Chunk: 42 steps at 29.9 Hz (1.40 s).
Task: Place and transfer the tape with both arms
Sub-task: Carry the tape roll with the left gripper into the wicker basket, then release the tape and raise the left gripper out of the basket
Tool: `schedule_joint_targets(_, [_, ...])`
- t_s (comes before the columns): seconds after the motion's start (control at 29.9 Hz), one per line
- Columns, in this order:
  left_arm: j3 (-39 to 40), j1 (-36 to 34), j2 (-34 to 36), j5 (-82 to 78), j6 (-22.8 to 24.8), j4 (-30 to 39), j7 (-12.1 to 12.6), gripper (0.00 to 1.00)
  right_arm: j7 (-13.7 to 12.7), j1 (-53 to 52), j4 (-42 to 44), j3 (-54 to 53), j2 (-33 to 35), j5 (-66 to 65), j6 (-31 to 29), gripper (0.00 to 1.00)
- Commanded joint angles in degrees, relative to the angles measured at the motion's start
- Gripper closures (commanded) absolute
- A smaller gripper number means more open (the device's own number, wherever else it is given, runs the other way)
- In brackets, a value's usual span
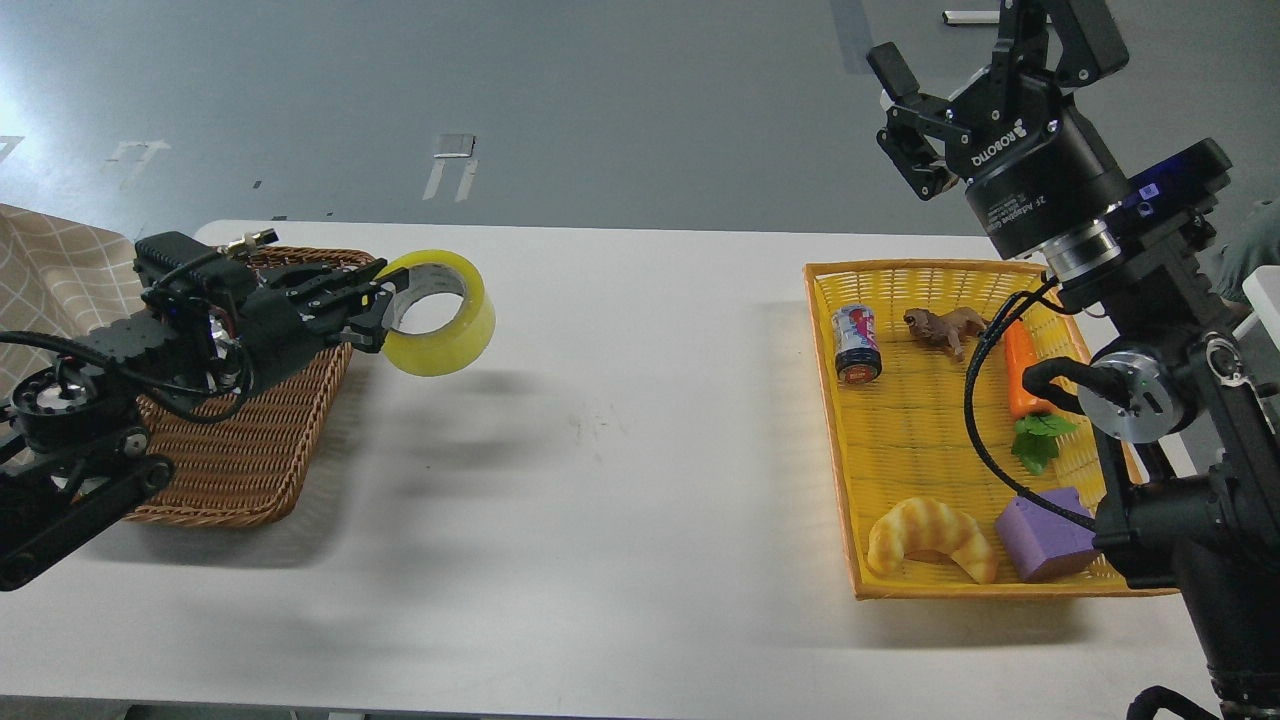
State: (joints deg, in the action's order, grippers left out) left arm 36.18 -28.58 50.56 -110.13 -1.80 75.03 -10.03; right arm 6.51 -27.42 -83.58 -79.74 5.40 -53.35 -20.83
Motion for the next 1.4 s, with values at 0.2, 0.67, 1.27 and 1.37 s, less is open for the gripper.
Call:
schedule_joint_targets(0.2, [-0.1,0.1,2.7,0.9,-3.6,-10.3,-6.6,0.89,0.0,0.3,-0.2,1.8,-0.5,0.0,0.0,0.00])
schedule_joint_targets(0.67, [-1.0,0.8,1.7,1.9,-8.0,-26.0,-12.0,0.86,0.0,2.0,-0.2,2.0,-0.9,-0.1,0.0,0.00])
schedule_joint_targets(1.27, [-3.5,0.5,-1.4,8.2,-9.6,-34.7,-18.0,0.02,0.0,2.5,-0.2,1.9,-0.9,-0.1,0.0,0.00])
schedule_joint_targets(1.37, [-3.4,0.3,-1.5,11.1,-9.8,-34.8,-18.0,0.02,0.0,2.6,-0.3,1.9,-0.9,-0.1,0.0,0.00])
